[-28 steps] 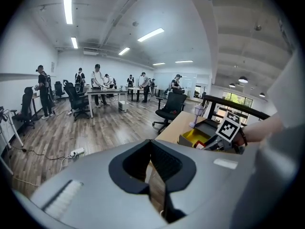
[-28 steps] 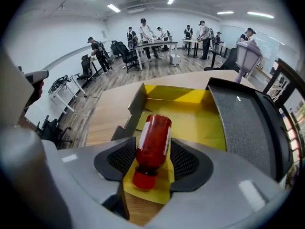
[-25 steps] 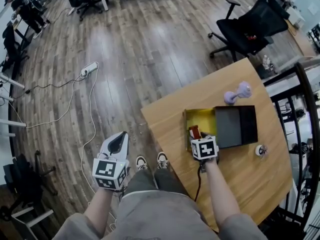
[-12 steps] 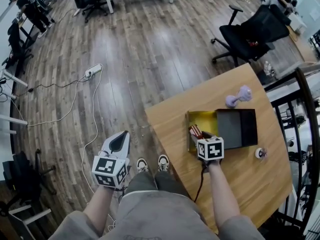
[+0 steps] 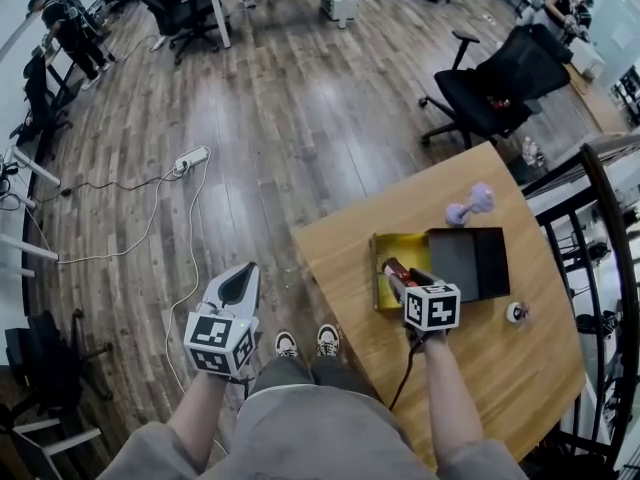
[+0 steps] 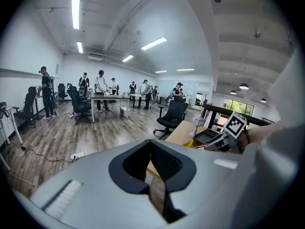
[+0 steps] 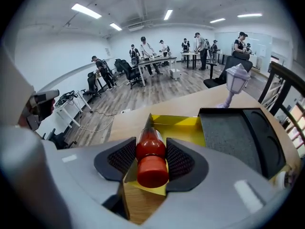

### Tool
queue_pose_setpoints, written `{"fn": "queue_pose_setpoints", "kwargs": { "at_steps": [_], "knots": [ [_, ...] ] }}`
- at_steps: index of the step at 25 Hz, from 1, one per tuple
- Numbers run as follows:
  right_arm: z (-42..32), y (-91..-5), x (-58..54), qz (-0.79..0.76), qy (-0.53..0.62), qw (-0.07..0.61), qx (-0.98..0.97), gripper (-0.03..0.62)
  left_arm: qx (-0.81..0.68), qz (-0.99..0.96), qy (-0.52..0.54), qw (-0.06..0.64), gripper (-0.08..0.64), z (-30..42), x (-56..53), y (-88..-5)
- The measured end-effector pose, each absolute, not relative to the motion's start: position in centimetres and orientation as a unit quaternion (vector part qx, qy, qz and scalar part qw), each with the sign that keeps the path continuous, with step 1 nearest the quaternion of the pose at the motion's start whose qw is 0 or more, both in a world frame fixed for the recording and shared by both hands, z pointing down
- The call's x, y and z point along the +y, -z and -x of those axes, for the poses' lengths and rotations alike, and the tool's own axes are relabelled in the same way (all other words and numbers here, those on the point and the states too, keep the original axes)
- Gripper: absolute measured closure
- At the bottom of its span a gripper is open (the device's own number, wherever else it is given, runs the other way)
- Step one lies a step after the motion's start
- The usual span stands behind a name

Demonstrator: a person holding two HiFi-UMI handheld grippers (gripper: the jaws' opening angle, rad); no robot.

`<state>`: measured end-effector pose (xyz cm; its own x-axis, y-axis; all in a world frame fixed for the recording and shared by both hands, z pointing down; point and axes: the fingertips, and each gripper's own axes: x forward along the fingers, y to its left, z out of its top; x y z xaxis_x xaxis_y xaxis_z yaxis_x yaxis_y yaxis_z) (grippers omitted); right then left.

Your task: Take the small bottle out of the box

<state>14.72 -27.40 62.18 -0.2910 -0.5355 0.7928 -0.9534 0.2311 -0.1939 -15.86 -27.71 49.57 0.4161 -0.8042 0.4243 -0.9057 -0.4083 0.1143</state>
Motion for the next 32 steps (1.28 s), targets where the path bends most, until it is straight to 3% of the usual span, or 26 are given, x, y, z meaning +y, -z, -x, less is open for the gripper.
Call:
{"fn": "queue_pose_setpoints", "kwargs": {
  "at_steps": [25, 32],
  "knots": [
    [-14.6, -69.2, -26.1, -0.436, -0.369, 0.424, -0.703, 0.387, -0.505, -0.824, -0.179, 0.186, 0.56, 15.1, -27.4, -51.7],
    [-14.8, -67.7, -26.7, -0.462, -0.441, 0.323, -0.698, 0.39, -0.509, -0.82, -0.178, 0.19, 0.56, 15.6, -27.7, -51.8]
  ]
}}
